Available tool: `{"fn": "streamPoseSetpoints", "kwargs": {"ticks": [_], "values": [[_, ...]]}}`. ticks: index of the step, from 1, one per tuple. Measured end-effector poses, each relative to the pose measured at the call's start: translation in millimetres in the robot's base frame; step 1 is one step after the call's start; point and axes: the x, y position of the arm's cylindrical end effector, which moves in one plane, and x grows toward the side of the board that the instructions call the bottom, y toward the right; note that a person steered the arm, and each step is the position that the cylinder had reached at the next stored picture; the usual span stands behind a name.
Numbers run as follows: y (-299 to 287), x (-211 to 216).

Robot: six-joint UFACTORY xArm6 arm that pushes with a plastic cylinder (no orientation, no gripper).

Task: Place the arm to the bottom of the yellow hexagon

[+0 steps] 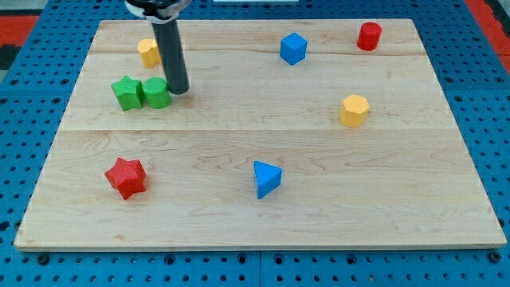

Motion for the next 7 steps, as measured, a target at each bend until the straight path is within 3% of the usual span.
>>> {"fn": "streamPoseSetpoints", "kwargs": {"ticks": [1, 3, 5, 6, 7], "values": [[-19, 1], [97, 56], [116, 76], [170, 142], [233, 113]]}}
